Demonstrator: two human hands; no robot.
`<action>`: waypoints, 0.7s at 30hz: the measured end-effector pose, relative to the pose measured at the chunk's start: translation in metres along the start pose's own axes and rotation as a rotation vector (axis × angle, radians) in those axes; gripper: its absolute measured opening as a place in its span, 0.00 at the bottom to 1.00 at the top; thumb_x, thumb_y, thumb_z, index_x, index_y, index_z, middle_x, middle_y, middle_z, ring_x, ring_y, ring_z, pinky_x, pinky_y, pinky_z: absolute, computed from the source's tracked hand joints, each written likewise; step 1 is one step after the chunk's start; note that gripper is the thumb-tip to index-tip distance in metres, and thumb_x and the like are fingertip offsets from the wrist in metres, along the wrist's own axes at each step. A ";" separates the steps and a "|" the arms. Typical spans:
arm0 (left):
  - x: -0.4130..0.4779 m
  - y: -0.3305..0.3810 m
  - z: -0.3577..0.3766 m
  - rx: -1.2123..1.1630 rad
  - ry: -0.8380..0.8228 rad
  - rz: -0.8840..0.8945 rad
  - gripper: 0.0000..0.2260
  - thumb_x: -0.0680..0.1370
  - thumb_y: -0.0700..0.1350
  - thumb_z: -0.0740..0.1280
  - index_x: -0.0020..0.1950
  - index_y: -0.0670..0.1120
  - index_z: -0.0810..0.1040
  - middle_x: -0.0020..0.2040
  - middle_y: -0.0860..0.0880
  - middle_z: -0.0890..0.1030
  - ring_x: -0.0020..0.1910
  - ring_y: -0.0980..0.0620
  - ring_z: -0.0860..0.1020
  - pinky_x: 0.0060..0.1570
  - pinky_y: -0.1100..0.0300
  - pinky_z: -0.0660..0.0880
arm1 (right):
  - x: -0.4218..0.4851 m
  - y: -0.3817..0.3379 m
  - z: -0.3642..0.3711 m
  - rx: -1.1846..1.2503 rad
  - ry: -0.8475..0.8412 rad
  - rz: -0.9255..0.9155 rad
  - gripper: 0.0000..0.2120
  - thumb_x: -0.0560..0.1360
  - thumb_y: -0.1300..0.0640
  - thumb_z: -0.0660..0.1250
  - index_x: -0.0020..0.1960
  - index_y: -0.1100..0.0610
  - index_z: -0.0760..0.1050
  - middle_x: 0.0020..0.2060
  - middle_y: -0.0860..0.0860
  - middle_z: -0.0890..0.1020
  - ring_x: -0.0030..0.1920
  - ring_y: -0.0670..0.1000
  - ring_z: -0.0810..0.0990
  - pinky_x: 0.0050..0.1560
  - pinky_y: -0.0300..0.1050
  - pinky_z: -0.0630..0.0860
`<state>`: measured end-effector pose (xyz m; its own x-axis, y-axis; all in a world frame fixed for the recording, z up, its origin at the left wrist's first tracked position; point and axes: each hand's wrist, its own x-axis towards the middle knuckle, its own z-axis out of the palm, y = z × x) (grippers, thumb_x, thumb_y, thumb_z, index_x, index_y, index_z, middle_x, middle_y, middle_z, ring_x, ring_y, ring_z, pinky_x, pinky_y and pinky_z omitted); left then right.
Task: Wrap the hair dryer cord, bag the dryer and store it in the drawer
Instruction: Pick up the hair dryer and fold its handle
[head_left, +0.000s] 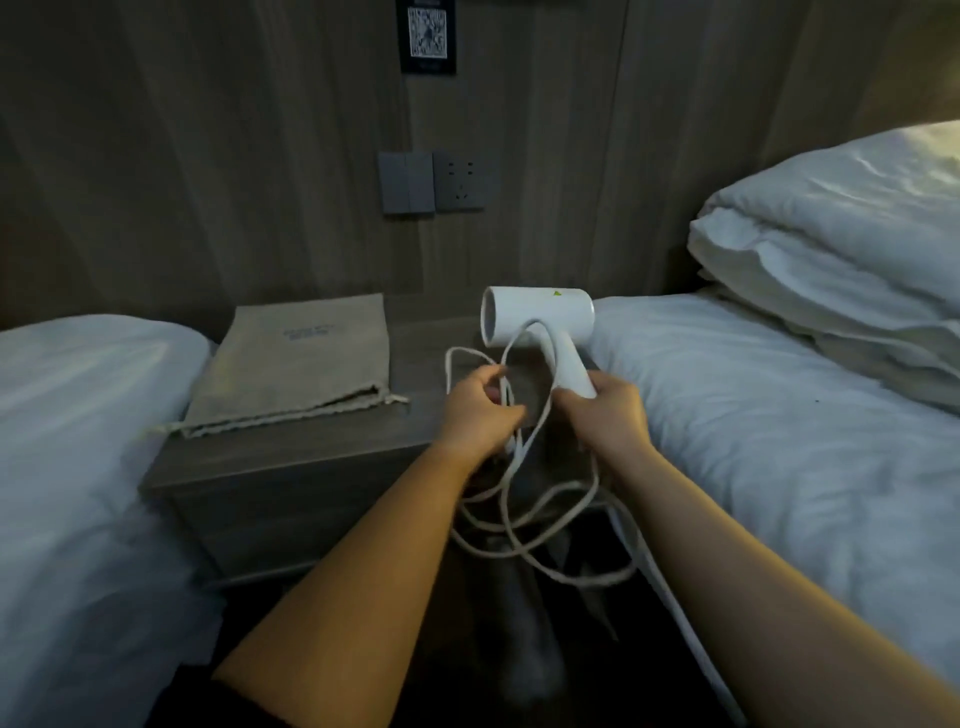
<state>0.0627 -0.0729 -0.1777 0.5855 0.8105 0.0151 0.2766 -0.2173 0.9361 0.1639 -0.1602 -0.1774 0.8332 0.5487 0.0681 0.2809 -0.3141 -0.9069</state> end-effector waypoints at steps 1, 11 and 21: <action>-0.011 -0.002 0.000 -0.095 -0.045 -0.056 0.27 0.70 0.35 0.70 0.67 0.48 0.70 0.54 0.46 0.77 0.48 0.51 0.76 0.45 0.61 0.73 | -0.009 0.001 -0.004 0.017 -0.003 -0.001 0.12 0.68 0.52 0.67 0.49 0.56 0.80 0.37 0.54 0.82 0.37 0.56 0.81 0.39 0.52 0.79; -0.077 -0.030 -0.023 -0.457 -0.030 -0.148 0.15 0.72 0.28 0.66 0.52 0.43 0.69 0.41 0.42 0.77 0.35 0.48 0.78 0.32 0.60 0.74 | -0.059 -0.001 -0.016 0.188 -0.161 0.006 0.15 0.68 0.55 0.73 0.51 0.59 0.75 0.38 0.54 0.78 0.32 0.52 0.76 0.26 0.37 0.72; -0.090 -0.032 -0.053 -0.301 -0.258 0.014 0.13 0.75 0.31 0.64 0.52 0.47 0.71 0.35 0.48 0.83 0.37 0.54 0.82 0.36 0.62 0.75 | -0.059 0.022 -0.007 0.291 -0.439 -0.060 0.17 0.68 0.64 0.70 0.55 0.57 0.74 0.45 0.56 0.77 0.43 0.53 0.77 0.42 0.48 0.76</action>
<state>-0.0391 -0.1107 -0.1901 0.7706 0.6369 -0.0246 0.0543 -0.0271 0.9982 0.1247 -0.2048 -0.1988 0.5240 0.8517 -0.0006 0.1265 -0.0786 -0.9888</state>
